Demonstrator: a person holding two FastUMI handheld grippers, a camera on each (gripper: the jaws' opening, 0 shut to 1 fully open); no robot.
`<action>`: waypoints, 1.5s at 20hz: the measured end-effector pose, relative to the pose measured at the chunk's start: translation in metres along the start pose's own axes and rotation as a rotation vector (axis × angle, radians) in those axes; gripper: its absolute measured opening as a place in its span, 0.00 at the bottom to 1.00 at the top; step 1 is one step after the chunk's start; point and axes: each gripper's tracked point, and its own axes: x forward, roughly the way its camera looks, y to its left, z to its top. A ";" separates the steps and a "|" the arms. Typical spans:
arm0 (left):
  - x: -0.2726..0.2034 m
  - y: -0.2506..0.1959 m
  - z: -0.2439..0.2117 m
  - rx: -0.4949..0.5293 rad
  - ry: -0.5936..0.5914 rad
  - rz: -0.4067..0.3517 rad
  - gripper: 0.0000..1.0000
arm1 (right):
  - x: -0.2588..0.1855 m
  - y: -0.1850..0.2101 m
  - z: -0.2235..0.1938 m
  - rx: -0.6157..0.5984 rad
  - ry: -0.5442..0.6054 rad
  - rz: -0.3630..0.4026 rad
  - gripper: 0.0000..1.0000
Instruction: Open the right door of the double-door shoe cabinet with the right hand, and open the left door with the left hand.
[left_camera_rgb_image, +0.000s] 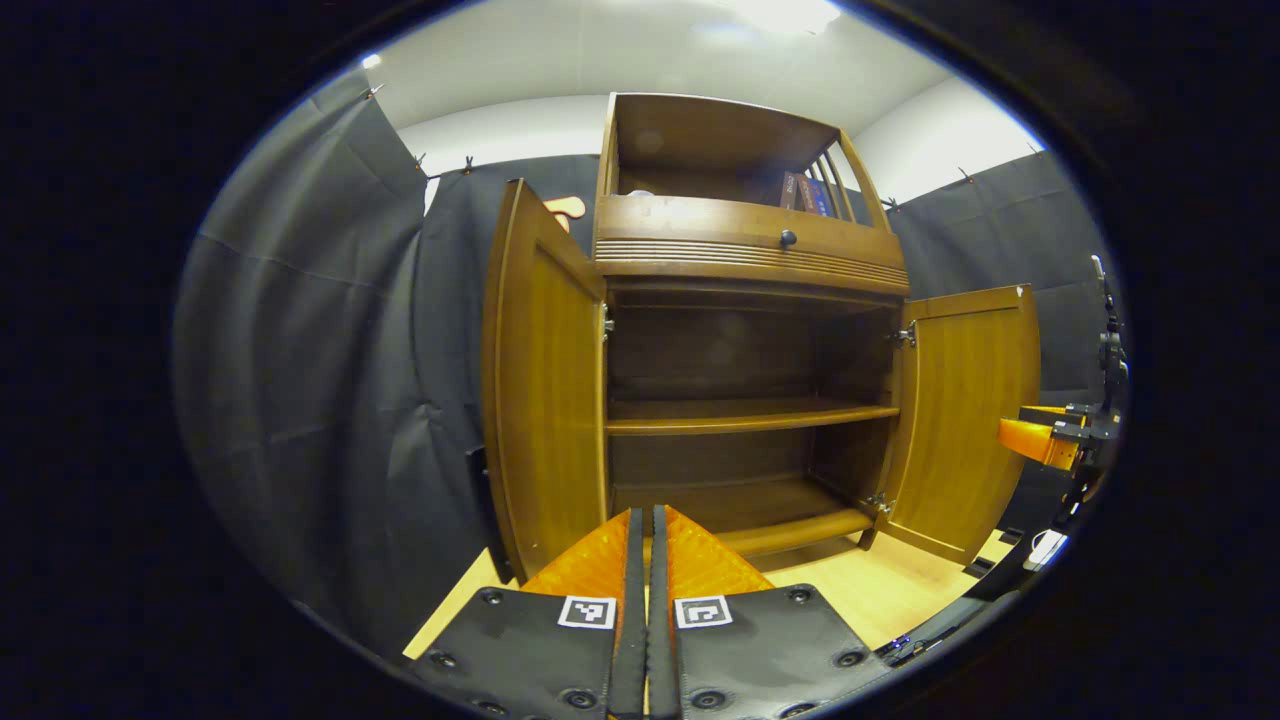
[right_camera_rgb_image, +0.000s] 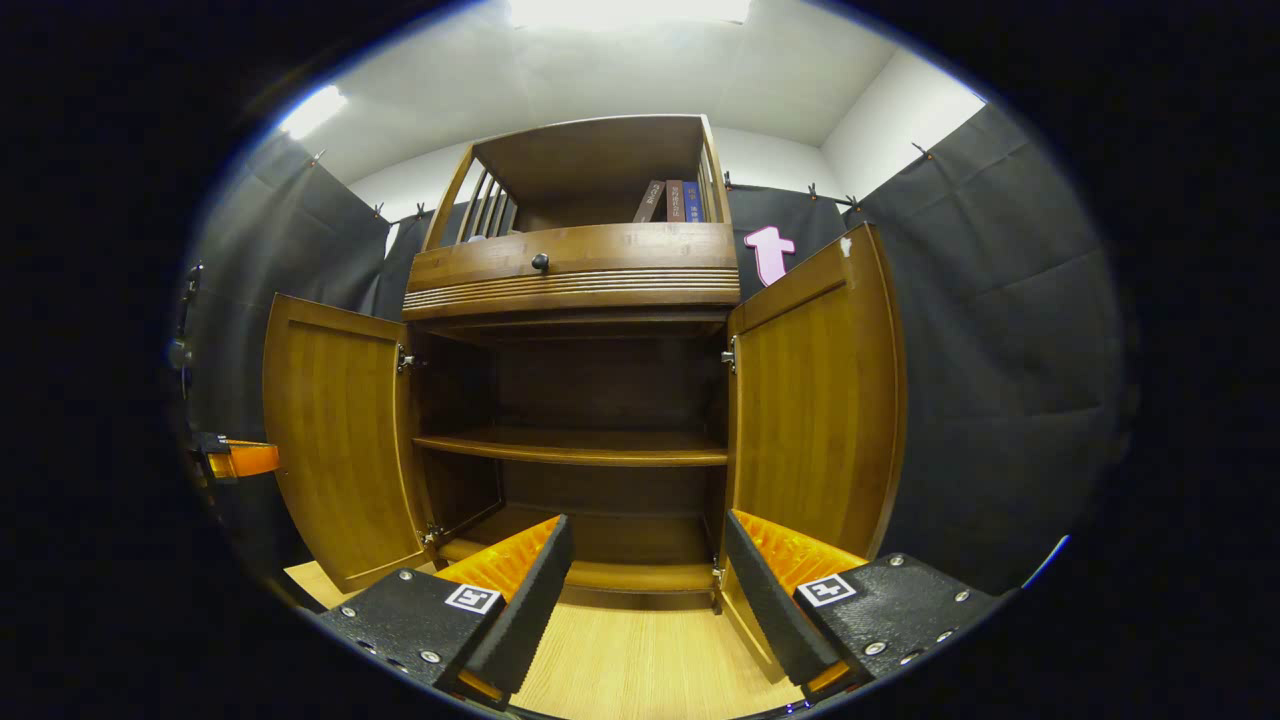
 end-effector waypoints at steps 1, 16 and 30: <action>0.000 0.000 0.001 0.002 -0.004 0.006 0.17 | -0.002 -0.004 0.000 -0.004 -0.001 -0.005 0.92; 0.004 0.011 0.008 -0.001 -0.010 0.101 0.99 | -0.010 -0.017 0.002 -0.017 -0.003 -0.014 0.92; 0.008 -0.013 0.040 0.046 -0.090 0.095 0.99 | 0.000 -0.014 0.007 -0.007 -0.008 0.012 0.92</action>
